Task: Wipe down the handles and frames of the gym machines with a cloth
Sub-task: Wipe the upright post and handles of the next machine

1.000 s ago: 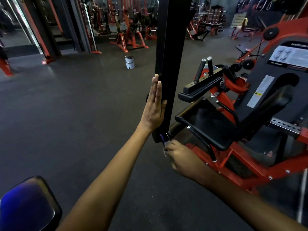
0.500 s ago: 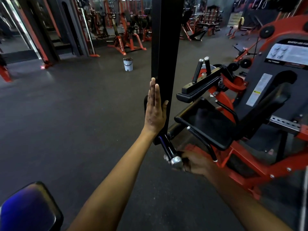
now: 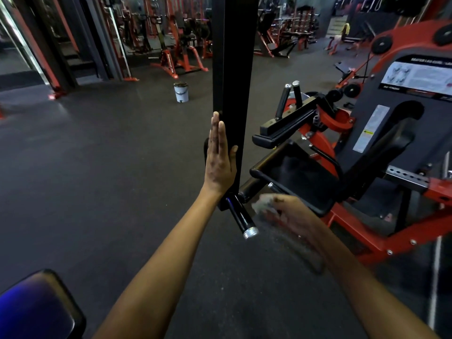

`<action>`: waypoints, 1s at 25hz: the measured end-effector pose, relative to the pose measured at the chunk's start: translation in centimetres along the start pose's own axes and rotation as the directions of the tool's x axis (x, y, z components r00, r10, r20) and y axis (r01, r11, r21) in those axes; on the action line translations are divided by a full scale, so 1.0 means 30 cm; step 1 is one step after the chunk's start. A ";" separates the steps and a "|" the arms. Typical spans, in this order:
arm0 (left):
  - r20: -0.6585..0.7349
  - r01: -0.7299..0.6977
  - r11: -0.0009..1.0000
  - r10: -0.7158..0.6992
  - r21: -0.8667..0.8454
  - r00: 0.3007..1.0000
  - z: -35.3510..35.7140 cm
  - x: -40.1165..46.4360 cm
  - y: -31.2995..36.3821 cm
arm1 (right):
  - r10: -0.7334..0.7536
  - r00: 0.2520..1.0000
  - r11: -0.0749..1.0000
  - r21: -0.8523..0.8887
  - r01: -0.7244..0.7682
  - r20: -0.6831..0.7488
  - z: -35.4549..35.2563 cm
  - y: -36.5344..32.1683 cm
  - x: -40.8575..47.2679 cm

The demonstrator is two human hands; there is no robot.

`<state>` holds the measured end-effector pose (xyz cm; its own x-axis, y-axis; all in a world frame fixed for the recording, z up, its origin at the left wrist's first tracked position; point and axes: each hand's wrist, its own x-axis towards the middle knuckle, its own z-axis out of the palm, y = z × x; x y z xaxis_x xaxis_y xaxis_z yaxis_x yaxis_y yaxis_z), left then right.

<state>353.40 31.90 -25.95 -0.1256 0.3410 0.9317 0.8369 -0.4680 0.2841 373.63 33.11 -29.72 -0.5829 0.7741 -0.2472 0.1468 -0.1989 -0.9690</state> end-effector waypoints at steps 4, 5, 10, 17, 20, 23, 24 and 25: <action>0.004 -0.014 1.000 0.014 0.004 1.000 -0.004 -0.002 -0.001 | -0.404 0.914 0.786 -0.501 0.362 0.026 0.199 0.023 0.045; 0.005 -0.013 1.000 0.013 0.002 1.000 -0.007 -0.001 -0.002 | -0.448 0.892 0.703 -0.592 0.394 0.061 0.211 0.044 0.010; 0.004 -0.002 1.000 0.003 -0.012 1.000 -0.012 -0.010 0.000 | -0.483 0.858 0.423 -0.811 0.405 0.176 0.101 0.031 -0.171; 0.049 -0.009 1.000 0.010 -0.011 0.999 -0.029 -0.006 -0.010 | -0.284 0.884 0.003 -0.922 0.388 0.371 0.290 0.050 -0.021; 0.055 -0.002 1.000 0.003 -0.016 0.998 -0.025 -0.004 -0.006 | -0.412 0.744 -0.019 -0.822 0.570 0.526 0.181 0.085 -0.185; 0.053 -0.007 1.000 0.008 -0.022 0.999 -0.015 -0.005 0.003 | -0.488 0.869 0.414 -0.857 0.307 0.076 0.152 -0.029 -0.126; 0.057 -0.007 1.000 0.008 -0.024 0.998 -0.016 -0.003 0.004 | -0.390 0.919 0.502 -0.849 0.164 -0.053 0.165 -0.038 -0.099; 0.058 -0.006 1.000 0.008 -0.022 0.998 -0.015 -0.006 0.004 | -0.327 0.939 0.496 -0.865 0.077 -0.104 0.197 -0.032 -0.093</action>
<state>353.28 31.42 -25.99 -0.0880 0.3842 0.9191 0.8256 -0.4881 0.2830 370.39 27.57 -28.07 -0.5125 0.8545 0.0845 0.7193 0.4809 -0.5014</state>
